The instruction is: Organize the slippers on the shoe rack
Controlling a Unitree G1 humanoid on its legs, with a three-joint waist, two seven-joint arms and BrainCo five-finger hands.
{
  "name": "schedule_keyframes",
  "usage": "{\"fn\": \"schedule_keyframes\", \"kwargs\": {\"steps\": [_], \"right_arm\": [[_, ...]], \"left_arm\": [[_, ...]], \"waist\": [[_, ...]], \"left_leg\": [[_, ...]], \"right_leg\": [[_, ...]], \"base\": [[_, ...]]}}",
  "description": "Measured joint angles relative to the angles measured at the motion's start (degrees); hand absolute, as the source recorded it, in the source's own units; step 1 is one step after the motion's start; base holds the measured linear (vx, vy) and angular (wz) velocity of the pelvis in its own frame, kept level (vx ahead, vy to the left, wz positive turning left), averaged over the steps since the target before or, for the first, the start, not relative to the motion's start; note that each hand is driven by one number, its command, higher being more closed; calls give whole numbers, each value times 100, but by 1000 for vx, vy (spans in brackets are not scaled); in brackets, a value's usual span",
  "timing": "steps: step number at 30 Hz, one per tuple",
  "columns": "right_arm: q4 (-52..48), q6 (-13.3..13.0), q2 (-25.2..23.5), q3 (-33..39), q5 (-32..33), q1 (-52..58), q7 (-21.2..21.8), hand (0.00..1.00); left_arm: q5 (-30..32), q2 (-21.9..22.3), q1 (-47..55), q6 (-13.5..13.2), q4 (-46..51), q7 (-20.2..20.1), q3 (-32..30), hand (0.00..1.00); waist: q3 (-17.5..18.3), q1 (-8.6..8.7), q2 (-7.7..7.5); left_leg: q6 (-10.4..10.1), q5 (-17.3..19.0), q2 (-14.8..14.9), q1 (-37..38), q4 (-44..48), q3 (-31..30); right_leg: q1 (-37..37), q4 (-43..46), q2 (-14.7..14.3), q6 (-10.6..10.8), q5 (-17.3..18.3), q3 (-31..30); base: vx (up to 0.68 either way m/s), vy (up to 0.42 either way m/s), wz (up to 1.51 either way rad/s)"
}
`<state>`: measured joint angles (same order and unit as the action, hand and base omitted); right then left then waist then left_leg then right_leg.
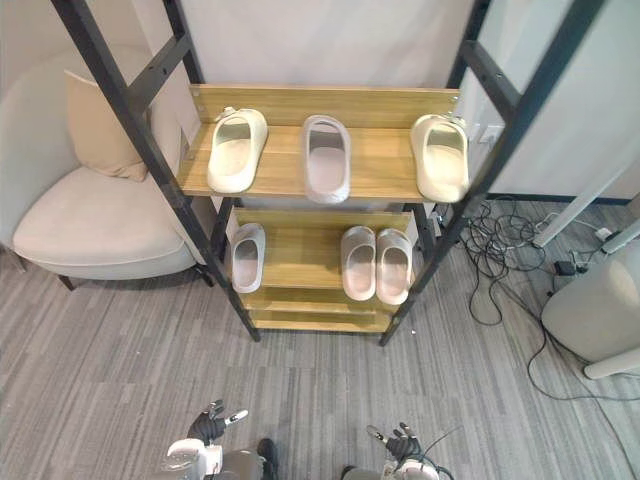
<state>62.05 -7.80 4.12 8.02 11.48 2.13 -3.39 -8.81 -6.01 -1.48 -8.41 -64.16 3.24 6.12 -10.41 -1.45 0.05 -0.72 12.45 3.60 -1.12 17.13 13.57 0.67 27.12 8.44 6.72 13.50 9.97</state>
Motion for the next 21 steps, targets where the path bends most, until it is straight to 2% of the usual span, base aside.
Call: {"fn": "schedule_keyframes", "kwargs": {"steps": [2, 5, 8, 9, 10, 11, 12, 15, 17, 19, 21], "right_arm": [[-7, -14, -29, 9, -26, -5, 9, 0], [-8, -8, -47, -23, -25, -22, 30, 0], [-27, -10, -47, -41, -24, -28, 60, 0], [-1, -1, -69, -104, -25, 1, 62, 0], [24, 2, -50, -126, -21, -6, 72, 0], [24, -1, 40, -130, -25, 10, 69, 0], [37, 9, 110, -131, -22, 19, 71, 0], [139, 14, 152, -132, -25, 31, 66, 0], [181, 9, 161, -130, -20, 24, 65, 0], [188, -7, 148, -133, -20, 18, 59, 0], [207, -9, 111, -145, -9, 18, 47, 0]], "left_arm": [[3, -92, 7, 26, -54, -6, 245, 0], [3, -121, 20, 31, -64, -5, 345, 0], [4, -140, 49, 30, -62, -5, 348, 0], [10, -214, 86, 25, -60, -6, 356, 0], [9, -176, 91, 38, -105, 3, 335, 0], [11, -97, 124, 35, -124, -2, 321, 0], [13, -2, 168, 34, -128, -2, 249, 0], [10, 130, 223, 30, -143, -4, 172, 0], [11, 152, 188, 15, -119, -6, 159, 0], [13, 129, 103, 14, -108, -5, 155, 0], [8, 47, 42, 13, -64, 9, 156, 0]], "waist": [[19, 56, -34], [62, 95, -78], [70, 108, -77], [162, 99, -229], [185, 104, -97], [214, 103, 60], [266, 110, 149], [384, 129, 290], [380, 132, 272], [338, 135, 224], [254, 70, 140]], "left_leg": [[111, 107, -112, 270, 2, -10], [159, 138, -95, 487, -86, -207], [136, 146, 14, 572, -104, -324], [-35, 221, -52, 577, -81, -339], [-192, 323, 39, 634, -108, -408], [-208, 330, 163, 644, -114, -457], [-258, 301, 258, 714, -208, -482], [-438, 188, 377, 827, -381, -600], [-498, 128, 398, 763, -322, -699], [-519, 116, 400, 453, 225, -823], [-630, 48, 469, 94, 1055, -762]], "right_leg": [[-410, 1144, 236, 47, 71, -93], [-574, 1293, 263, -71, 300, 150], [-676, 338, 234, -195, 262, 212], [-647, -558, 248, -244, -390, 92], [-544, -608, 131, -235, -326, 95], [-433, -771, 8, -295, -393, 159], [-282, -1032, -118, -335, -431, 200], [74, -1500, -300, -382, -536, 345], [242, -1807, -353, -386, -637, 475], [358, -2016, -371, -397, -724, 578], [594, -2304, -383, -436, -867, 607]], "base": [[286, 122, 8], [286, -10, 33], [224, -164, 25], [167, -170, 3], [229, -182, 0], [217, -161, -1], [231, -183, -2], [115, -141, 14], [67, -92, 37], [2, -46, 31], [-17, -4, 3]]}}
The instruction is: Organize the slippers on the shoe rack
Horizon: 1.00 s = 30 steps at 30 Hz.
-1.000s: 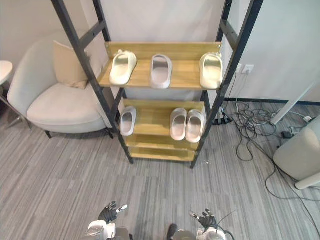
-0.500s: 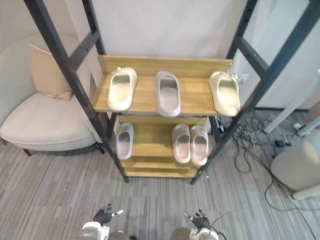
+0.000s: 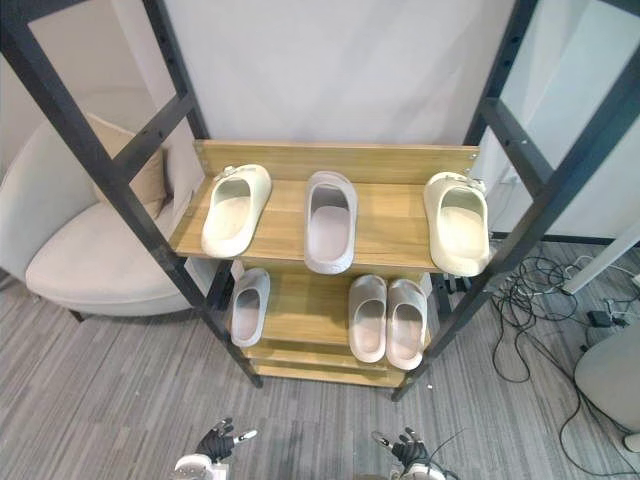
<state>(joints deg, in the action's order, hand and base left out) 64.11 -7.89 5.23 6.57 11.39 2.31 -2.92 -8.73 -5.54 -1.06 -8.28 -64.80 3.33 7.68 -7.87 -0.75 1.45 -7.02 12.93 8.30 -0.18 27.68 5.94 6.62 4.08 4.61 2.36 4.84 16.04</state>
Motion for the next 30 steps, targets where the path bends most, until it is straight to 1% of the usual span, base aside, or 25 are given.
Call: {"fn": "schedule_keyframes", "kwargs": {"steps": [2, 3, 5, 7, 10, 11, 13, 14, 16, 18, 20, 22, 23, 24, 27, 29, 30], "right_arm": [[-4, -3, -22, 3, 2, 9, -21, 0], [-5, -2, -22, 7, 2, 9, -30, 0], [-25, -3, -32, 23, 4, -4, -39, 0], [-28, -5, -27, 30, 1, -14, -44, 0], [-41, -9, -37, 63, 1, -10, -55, 0], [-48, -10, -35, 59, -1, -8, -59, 0], [-100, -12, -37, 55, 1, -8, -66, 0], [-217, -12, -47, 48, -2, 17, -102, 0], [-329, -7, -63, -22, -9, 53, -175, 0], [-780, -6, -77, -177, -18, 240, -248, 0], [-1725, -6, -66, -366, -49, 621, -316, 0], [-2859, -7, -59, -452, -302, 1054, -432, 0], [-3175, -6, -60, -446, -406, 1183, -450, 0], [-3809, -9, -44, -435, -553, 1431, -473, 0], [-4956, -22, -82, -233, -837, 1755, -493, 0], [-5769, -90, -87, -67, -941, 1895, -512, 0], [-6092, -121, -96, 9, -1038, 1886, -532, 0]], "left_arm": [[0, -24, 40, 0, -5, 8, 5, 0], [0, -18, 46, -2, -4, 8, 22, 0], [2, -1, 10, 0, -23, 5, 51, 0], [8, 26, -51, -1, -41, 0, 123, 0], [18, 23, -51, -2, -97, 1, 128, 0], [22, 29, -50, -1, -121, 0, 128, 0], [27, 35, -48, 0, -130, 0, 130, 0], [30, 35, -53, 2, -155, 2, 144, 0], [77, 5, -88, 1, -159, 5, 224, 0], [88, -31, -62, 0, -160, 29, 241, 0], [89, -50, -4, 3, -165, 59, 240, 0], [96, -42, 2, 2, -164, 141, 244, 0], [101, -41, 4, 1, -164, 151, 250, 0], [123, -42, 12, -2, -162, 155, 265, 0], [149, -41, 43, -16, -160, 156, 301, 0], [199, -32, 87, -26, -159, 153, 336, 0], [201, -34, 103, -26, -160, 148, 350, 0]], "waist": [[-24, 2, -8], [-24, 3, -17], [-47, 34, -33], [-67, 41, -9], [-67, 54, -11], [-64, 77, -10], [-61, 84, 11], [-63, 122, 12], [-77, 141, -17], [-69, 105, -57], [-53, 131, -61], [-32, 174, -72], [-29, 183, -72], [-9, 193, -63], [22, 285, -36], [81, 359, -10], [91, 361, -12]], "left_leg": [[23, -48, -23, 100, -17, 22], [76, -86, -71, 210, -245, 55], [150, -271, -193, 458, -993, 126], [164, -324, -206, 558, -1365, 143], [164, -325, -181, 740, -1733, 166], [164, -324, -183, 830, -1903, 192], [164, -321, -174, 858, -2116, 275], [160, -310, -170, 858, -2258, 279], [161, -264, -175, 881, -2337, 305], [166, -252, -175, 938, -2341, 441], [151, -208, -182, 961, -2338, 578], [116, -187, -188, 914, -2343, 641], [112, -185, -185, 916, -2343, 650], [105, -182, -177, 915, -2352, 688], [132, -200, -175, 929, -2353, 726], [134, -202, -176, 952, -2347, 743], [134, -201, -177, 980, -2350, 742]], "right_leg": [[154, -147, 0, 12, -62, -86], [155, -204, 14, 10, -109, -123], [110, -446, 38, 14, -294, -151], [20, -568, 1, -8, -417, -179], [57, -746, -82, -25, -574, -305], [72, -890, -117, -10, -690, -372], [-18, -921, -147, -12, -774, -446], [-101, -931, -162, 4, -845, -459], [-142, -964, -170, 1, -922, -521], [-146, -965, -157, 14, -974, -667], [-219, -966, -154, 26, -1017, -826], [-320, -965, -164, 46, -1035, -918], [-329, -965, -173, 46, -1034, -934], [-358, -965, -187, 45, -1035, -978], [-375, -964, -226, 12, -1057, -1027], [-384, -963, -244, 12, -1059, -1056], [-383, -962, -252, 13, -1059, -1087]], "base": [[-3, 69, -20], [-13, 76, -24], [-34, 41, -9], [-66, 40, -5], [-74, 61, -23], [-112, 87, -27], [-118, 77, -19], [-153, 69, -6], [-174, 67, -15], [-144, 47, -35], [-115, 18, -39], [-66, -10, -25], [-10, -29, -16], [1, -22, -16], [29, -12, -11], [75, -5, -10], [70, 7, -14]]}}
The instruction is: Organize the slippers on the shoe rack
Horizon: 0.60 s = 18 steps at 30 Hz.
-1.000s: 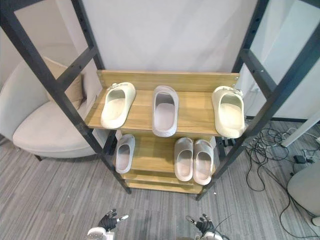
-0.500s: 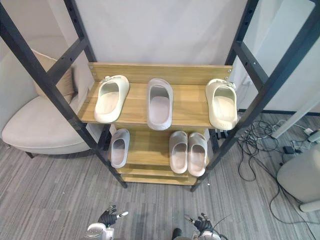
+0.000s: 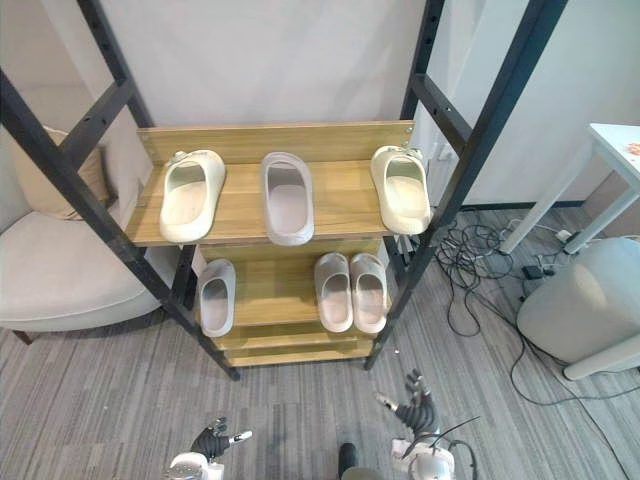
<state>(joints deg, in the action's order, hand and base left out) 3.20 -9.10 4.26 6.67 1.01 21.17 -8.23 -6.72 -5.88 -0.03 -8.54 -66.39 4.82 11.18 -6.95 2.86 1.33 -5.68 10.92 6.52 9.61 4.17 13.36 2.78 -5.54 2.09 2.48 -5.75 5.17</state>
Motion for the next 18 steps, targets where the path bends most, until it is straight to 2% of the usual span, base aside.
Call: {"fn": "schedule_keyframes", "kwargs": {"steps": [7, 11, 14, 18], "right_arm": [[-1543, -170, -62, -9, -749, -434, -190, 0], [-1814, -231, 174, -40, -846, -1109, -277, 0], [-1818, -296, 523, -71, -993, -1725, -346, 0], [-1775, -297, 679, -75, -991, -2132, -370, 0]], "left_arm": [[126, -3, 7, -15, -1, -55, 129, 0], [221, -2, -9, -40, -1, -109, 128, 0], [224, -1, -30, -68, 44, -171, 128, 0], [237, -19, -29, -69, 64, -180, 120, 0]], "waist": [[22, -9, -59], [30, -82, -71], [35, -208, -81], [32, -260, -88]], "left_leg": [[2, 0, -16, 45, -36, -102], [15, -10, -14, 37, -35, -225], [42, -102, -41, 25, -118, -437], [60, -149, -74, -63, -119, -606]], "right_leg": [[29, -1, -2, 3, 2, 3], [72, -1, 3, 3, 2, 92], [121, -2, 47, 10, 9, 280], [122, 0, 96, 18, 15, 428]], "base": [[14, -2, -2], [-34, -18, 15], [-38, -20, 31], [-19, -3, 22]]}}
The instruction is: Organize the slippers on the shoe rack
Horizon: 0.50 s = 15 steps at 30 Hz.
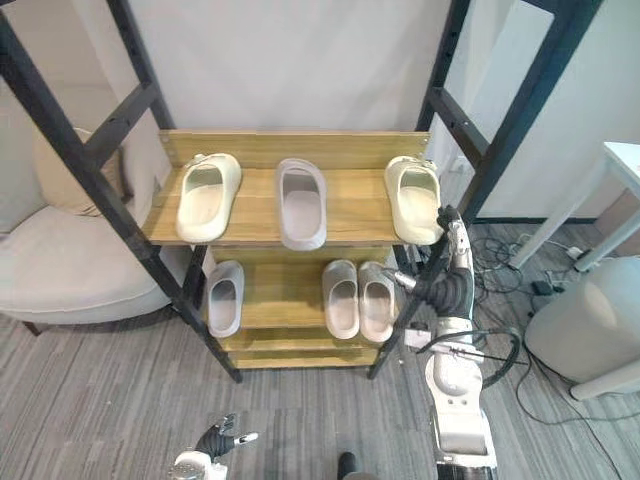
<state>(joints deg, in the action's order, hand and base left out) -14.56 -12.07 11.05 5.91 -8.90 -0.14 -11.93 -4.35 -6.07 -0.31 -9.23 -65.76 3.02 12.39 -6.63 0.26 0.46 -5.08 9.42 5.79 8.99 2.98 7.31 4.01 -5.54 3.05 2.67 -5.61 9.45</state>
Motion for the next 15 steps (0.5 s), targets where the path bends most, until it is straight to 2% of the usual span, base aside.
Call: {"fn": "schedule_keyframes", "kwargs": {"steps": [2, 7, 11, 15], "right_arm": [[41, 0, 94, 0, -4, -256, -44, 0], [262, 14, 303, 8, -53, -816, -236, 0], [660, 155, 490, 13, -254, -1304, -376, 0], [1044, 290, 638, 19, -304, -1812, -493, 0]], "left_arm": [[45, -20, 21, 1, 46, -3, -2, 0], [76, -63, 53, 1, 100, -76, -7, 0], [72, -146, 57, 1, 186, -89, -13, 0], [66, -161, 66, 1, 228, -94, -18, 0]], "waist": [[-5, -55, -10], [-7, -60, -65], [-52, -80, -194], [-59, -101, -221]], "left_leg": [[9, -9, -7, -2, -3, -17], [35, -73, -51, -19, -89, -118], [34, -108, -61, -99, -90, -251], [49, -119, -90, -203, -95, -308]], "right_leg": [[8, 2, 8, 2, 1, 20], [12, 23, 49, 12, 8, 122], [-7, 22, 68, 16, 12, 239], [-71, 19, 98, 23, 18, 277]], "base": [[-5, 4, 5], [-5, 2, 11], [-14, -7, 16], [-9, 3, 7]]}}
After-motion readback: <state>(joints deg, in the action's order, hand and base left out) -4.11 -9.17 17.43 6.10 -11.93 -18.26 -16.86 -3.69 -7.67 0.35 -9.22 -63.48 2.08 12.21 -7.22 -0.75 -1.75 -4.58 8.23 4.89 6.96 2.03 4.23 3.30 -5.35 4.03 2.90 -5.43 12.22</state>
